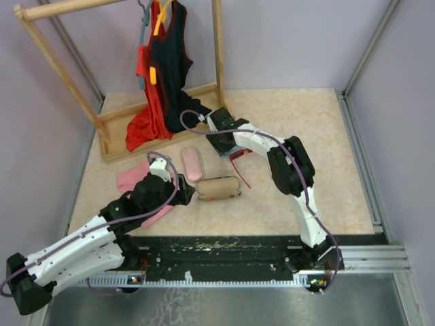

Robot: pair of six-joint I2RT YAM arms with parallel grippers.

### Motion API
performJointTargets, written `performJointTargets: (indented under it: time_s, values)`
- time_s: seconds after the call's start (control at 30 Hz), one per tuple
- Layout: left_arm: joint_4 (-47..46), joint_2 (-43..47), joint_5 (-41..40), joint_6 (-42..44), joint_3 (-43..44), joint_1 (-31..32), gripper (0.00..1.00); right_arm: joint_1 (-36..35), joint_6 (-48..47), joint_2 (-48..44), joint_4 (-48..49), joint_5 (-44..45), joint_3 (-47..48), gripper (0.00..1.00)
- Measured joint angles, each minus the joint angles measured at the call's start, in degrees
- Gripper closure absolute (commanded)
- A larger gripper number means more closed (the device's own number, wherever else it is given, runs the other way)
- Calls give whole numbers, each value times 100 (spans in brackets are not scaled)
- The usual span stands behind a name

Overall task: Organize the sunglasses
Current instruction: Pick up the glasses cleaning cloth from the center of the board.

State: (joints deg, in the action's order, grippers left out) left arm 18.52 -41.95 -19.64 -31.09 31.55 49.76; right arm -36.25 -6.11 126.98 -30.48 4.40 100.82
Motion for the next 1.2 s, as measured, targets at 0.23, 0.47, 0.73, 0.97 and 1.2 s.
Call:
performJointTargets:
  time_s: [0.23,0.47,0.73,0.97,1.2]
  values:
    - [9,2,26,-26,-35,0,16,44,-94,247,-262,28,291,77]
    - [74,4,66,-61,-63,0,18,44,-92,260,-254,195,313,100]
    - [66,-42,251,20,-63,0,24,44,-63,-669,310,457,-210,100]
    - [-31,-651,601,48,-52,85,28,42,181,-3276,1178,538,-1388,100]
    - [-98,-769,815,13,-61,286,34,-24,610,-5313,1069,459,-2164,100]
